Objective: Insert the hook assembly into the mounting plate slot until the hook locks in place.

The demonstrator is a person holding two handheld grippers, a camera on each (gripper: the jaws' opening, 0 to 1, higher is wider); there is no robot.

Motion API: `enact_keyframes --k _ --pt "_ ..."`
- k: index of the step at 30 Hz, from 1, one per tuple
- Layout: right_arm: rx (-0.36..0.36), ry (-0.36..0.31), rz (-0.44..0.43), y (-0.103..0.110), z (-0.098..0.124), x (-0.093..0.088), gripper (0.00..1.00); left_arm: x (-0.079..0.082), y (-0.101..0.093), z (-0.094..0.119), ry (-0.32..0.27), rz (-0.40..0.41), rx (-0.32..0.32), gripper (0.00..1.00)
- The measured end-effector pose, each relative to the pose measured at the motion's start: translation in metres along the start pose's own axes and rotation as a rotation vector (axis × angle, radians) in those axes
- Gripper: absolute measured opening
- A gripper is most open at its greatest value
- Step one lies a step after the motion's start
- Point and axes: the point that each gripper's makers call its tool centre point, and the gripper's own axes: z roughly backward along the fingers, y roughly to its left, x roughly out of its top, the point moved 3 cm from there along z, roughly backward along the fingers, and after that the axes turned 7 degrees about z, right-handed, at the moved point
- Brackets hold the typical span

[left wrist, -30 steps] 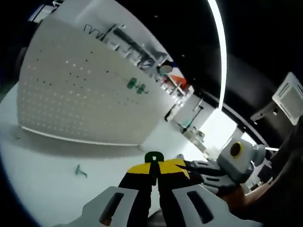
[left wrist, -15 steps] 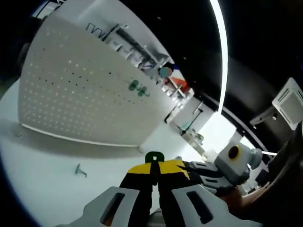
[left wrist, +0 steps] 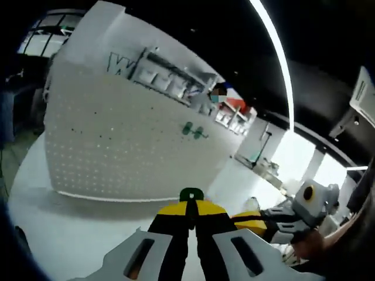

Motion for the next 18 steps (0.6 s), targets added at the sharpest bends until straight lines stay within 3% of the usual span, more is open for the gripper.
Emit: enact_keyframes --k 10,18 --pt "0.000 0.042 -0.013 -0.002 0.004 -0.019 0.04 0.055 0.043 -0.004 -0.099 -0.130 0.154 0.02" --pt "0.002 0.084 -0.027 -0.004 0.007 -0.035 0.04 0.083 0.068 -0.018 -0.127 -0.185 0.227 0.02"
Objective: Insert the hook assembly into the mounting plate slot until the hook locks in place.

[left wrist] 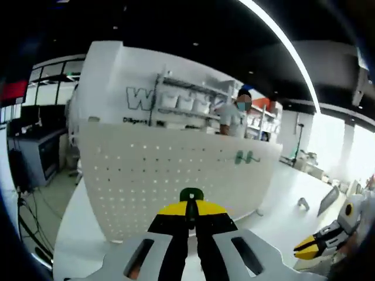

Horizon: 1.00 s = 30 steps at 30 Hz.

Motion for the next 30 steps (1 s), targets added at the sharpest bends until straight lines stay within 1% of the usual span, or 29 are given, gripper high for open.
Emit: enact_keyframes --k 5,9,10,16,18,20,25,28,30 --pt "0.001 0.014 -0.003 0.000 0.000 -0.005 0.04 0.021 0.015 -0.017 -0.036 -0.048 0.054 0.02" --pt "0.003 0.024 -0.012 0.000 -0.001 -0.009 0.04 0.032 0.024 -0.030 -0.057 -0.065 0.084 0.02" --pt "0.003 0.026 -0.012 0.000 -0.001 -0.009 0.04 0.034 0.028 -0.035 -0.062 -0.074 0.100 0.02" --pt "-0.007 0.031 -0.018 -0.006 -0.002 -0.011 0.04 0.041 0.040 -0.053 -0.071 -0.091 0.140 0.02" --pt "-0.014 0.033 -0.022 -0.009 -0.001 -0.012 0.04 0.042 0.042 -0.057 -0.075 -0.088 0.144 0.02" --pt "-0.020 0.035 -0.025 -0.012 -0.001 -0.013 0.04 0.046 0.046 -0.064 -0.088 -0.095 0.154 0.02" --pt "-0.030 0.037 -0.035 -0.017 0.000 -0.014 0.04 0.054 0.051 -0.077 -0.130 -0.076 0.167 0.02" --pt "-0.034 0.039 -0.039 -0.019 0.000 -0.014 0.04 0.054 0.052 -0.083 -0.137 -0.069 0.167 0.02" --pt "-0.038 0.039 -0.044 -0.021 0.000 -0.015 0.04 0.054 0.055 -0.086 -0.149 -0.080 0.180 0.02"
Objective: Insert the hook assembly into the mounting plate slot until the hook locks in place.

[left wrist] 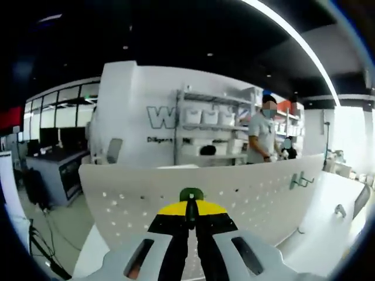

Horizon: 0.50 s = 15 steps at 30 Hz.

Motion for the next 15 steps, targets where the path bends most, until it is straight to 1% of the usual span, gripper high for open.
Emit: enact_keyframes --k 5,9,13,15 --pt "-0.004 0.002 -0.009 -0.004 0.000 0.000 0.04 -0.002 0.004 -0.007 -0.022 -0.010 0.023 0.02" --pt "-0.010 0.002 -0.011 -0.008 -0.001 0.001 0.04 -0.008 0.003 -0.012 -0.007 -0.004 0.031 0.02" --pt "-0.013 0.003 -0.013 -0.009 -0.001 0.000 0.04 -0.004 0.003 -0.010 -0.044 -0.003 0.047 0.02" --pt "-0.011 0.007 -0.017 -0.010 -0.001 -0.001 0.04 -0.005 0.004 -0.012 -0.043 0.010 0.049 0.02"
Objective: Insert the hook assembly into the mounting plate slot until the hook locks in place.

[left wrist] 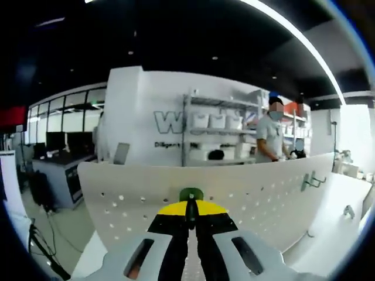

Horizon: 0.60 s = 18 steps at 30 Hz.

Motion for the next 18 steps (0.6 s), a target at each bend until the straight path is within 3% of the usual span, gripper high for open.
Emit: enact_keyframes --k 9,18 --pt "-0.007 0.001 -0.019 -0.0033 0.0016 -0.0030 0.04 -0.0088 0.0043 -0.0032 0.019 0.019 0.012 0.03" --pt "-0.017 0.005 -0.041 -0.0069 0.0016 -0.0072 0.04 -0.0106 0.0008 -0.0027 0.011 -0.063 0.047 0.03"
